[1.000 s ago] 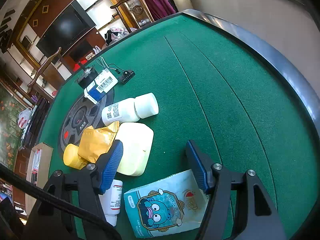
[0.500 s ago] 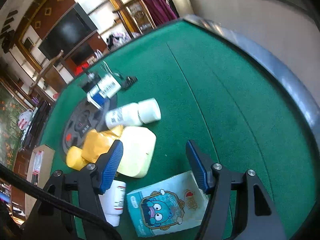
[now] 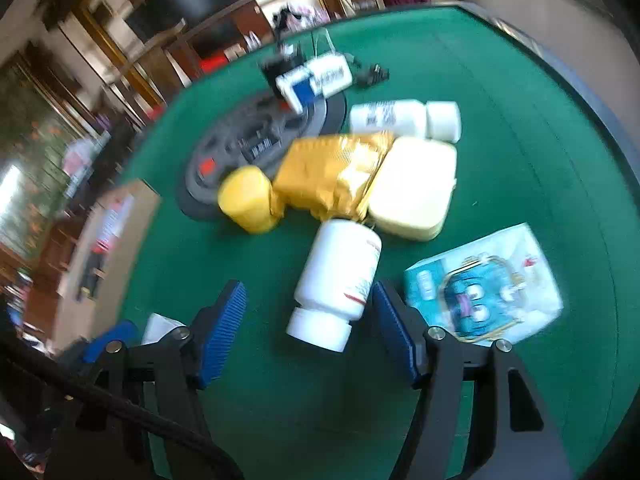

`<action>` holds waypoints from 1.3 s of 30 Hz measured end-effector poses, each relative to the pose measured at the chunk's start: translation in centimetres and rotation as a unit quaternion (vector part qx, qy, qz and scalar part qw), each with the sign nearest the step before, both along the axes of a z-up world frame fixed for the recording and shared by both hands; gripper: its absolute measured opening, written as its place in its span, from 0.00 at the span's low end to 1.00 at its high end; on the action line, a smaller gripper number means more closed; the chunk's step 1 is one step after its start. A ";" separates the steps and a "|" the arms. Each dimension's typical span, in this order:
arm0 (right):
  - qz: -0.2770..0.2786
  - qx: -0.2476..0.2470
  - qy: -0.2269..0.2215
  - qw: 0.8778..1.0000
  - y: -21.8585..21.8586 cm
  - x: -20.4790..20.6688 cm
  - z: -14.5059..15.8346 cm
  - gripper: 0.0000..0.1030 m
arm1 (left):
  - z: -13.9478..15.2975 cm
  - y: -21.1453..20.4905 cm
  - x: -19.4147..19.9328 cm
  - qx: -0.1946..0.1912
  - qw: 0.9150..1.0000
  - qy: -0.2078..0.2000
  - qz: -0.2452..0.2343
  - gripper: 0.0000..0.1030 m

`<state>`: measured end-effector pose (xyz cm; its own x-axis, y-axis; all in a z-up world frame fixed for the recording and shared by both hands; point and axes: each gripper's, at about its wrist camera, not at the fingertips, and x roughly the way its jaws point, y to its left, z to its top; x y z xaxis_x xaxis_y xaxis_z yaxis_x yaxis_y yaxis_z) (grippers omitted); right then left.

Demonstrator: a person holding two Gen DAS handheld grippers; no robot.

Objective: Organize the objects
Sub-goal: 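Hold the charger with the left gripper while the right gripper grasps the white pill bottle, then carry the charger and pill bottle into the tray and lower them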

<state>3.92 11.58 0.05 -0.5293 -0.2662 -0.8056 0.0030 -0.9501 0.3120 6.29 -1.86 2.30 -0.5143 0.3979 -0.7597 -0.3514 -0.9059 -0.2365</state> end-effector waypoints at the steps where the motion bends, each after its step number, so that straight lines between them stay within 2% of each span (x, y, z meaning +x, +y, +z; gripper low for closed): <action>1: -0.003 0.018 0.004 1.000 -0.4 -0.1 0.0 0.63 | -0.3 0.4 -0.2 -0.001 1.000 -0.008 -0.004 0.49; 4: -0.005 0.046 0.000 0.999 -1.1 -0.4 -0.2 0.63 | -1.3 1.7 -0.7 -0.016 0.999 -0.029 -0.012 0.49; 5: -0.006 0.059 0.001 0.998 -1.4 -0.4 -0.3 0.63 | -1.2 2.2 -0.7 -0.027 0.999 -0.013 -0.010 0.49; 7: -0.009 0.074 0.003 0.997 -1.7 -0.4 -0.3 0.61 | -1.2 2.9 -0.9 -0.038 0.999 -0.010 -0.014 0.49; 8: -0.012 0.082 0.004 0.997 -1.8 -0.3 -0.3 0.57 | -1.2 3.0 -1.0 -0.029 0.999 -0.013 -0.016 0.49; 9: -0.012 0.090 0.005 0.996 -1.8 -0.2 -0.3 0.40 | -1.2 2.9 -1.0 -0.025 0.999 -0.013 -0.018 0.41; 10: -0.008 0.085 0.004 0.996 -1.8 -0.1 -0.3 0.32 | -1.1 2.8 -1.0 -0.018 1.000 -0.014 -0.022 0.40; 17: 0.004 0.015 -0.002 1.000 -0.4 1.0 0.1 0.32 | -0.4 1.4 0.1 0.010 1.000 -0.002 -0.025 0.39; 25: 0.019 -0.016 0.015 1.000 -1.5 2.6 1.8 0.32 | 1.8 -2.1 1.2 0.066 0.998 0.010 -0.006 0.38; 30: 0.048 -0.018 0.039 0.998 -4.3 3.3 3.8 0.32 | 3.8 -5.7 1.9 0.098 0.994 0.034 0.018 0.38; 35: 0.087 -0.030 0.059 0.994 -8.0 3.3 5.9 0.32 | 6.2 -11.0 2.6 0.139 0.987 0.058 0.055 0.38; 39: 0.127 -0.049 0.060 0.989 -11.7 2.7 7.0 0.32 | 6.9 -15.2 2.1 0.148 0.983 0.061 0.094 0.38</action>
<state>6.60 -0.07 7.07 -0.5258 -0.4756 -0.7052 0.2796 -0.8797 0.3847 8.43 -17.01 9.22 -0.6799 0.4824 -0.5523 -0.2276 -0.8548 -0.4664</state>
